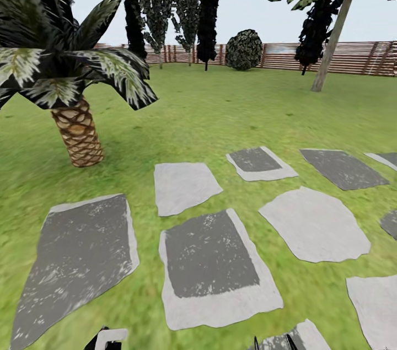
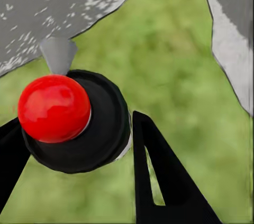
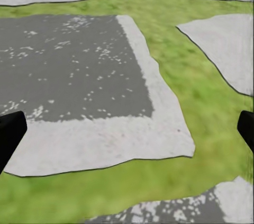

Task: Pick up the pesticide atomizer in the garden and spray insectifuge to fully cover both potted plants in the garden.

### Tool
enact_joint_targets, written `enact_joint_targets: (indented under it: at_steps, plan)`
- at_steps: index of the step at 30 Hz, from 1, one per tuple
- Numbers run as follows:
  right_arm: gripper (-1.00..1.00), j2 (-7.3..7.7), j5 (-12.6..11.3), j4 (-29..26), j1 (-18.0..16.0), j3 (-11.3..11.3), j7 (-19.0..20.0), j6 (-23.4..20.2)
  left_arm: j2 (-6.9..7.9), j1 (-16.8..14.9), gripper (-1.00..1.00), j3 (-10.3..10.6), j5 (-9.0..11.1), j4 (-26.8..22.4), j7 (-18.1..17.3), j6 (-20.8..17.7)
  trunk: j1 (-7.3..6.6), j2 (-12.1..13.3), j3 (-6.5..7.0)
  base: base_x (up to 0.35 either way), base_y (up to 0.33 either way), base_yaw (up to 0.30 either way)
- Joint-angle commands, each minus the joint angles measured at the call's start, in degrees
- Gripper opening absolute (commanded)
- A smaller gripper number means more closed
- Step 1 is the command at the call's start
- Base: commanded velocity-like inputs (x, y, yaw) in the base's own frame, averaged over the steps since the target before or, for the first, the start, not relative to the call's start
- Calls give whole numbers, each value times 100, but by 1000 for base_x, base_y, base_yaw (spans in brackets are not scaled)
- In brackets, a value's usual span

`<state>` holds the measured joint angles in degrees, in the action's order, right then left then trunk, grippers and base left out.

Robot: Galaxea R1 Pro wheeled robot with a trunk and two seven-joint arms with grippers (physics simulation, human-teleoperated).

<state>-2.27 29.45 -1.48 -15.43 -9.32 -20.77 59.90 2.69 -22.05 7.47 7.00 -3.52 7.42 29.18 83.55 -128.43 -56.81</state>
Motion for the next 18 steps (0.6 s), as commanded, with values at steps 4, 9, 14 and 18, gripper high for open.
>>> enact_joint_targets:
  at_steps: [4, 9, 14, 18]
  plan:
    - [100, -2, 61, 7, -4, -44, -24, 10, 3, 0, -100, 53, 56, 1, 14, 18, 2, -2, -5, 292, -109, -300]
    - [100, -2, 61, 8, -4, -44, -24, 10, 3, 0, -100, 53, 57, 1, 14, 18, 2, -2, -5, 294, -107, -300]
    - [100, -2, 61, 7, -4, -44, -24, 10, 3, 1, -100, 53, 56, 1, 14, 18, 2, -2, -5, 307, -90, -300]
    - [100, -2, 61, 7, -4, -44, -24, 10, 3, 1, -100, 53, 57, 1, 14, 18, 2, -2, -5, 308, -88, -300]
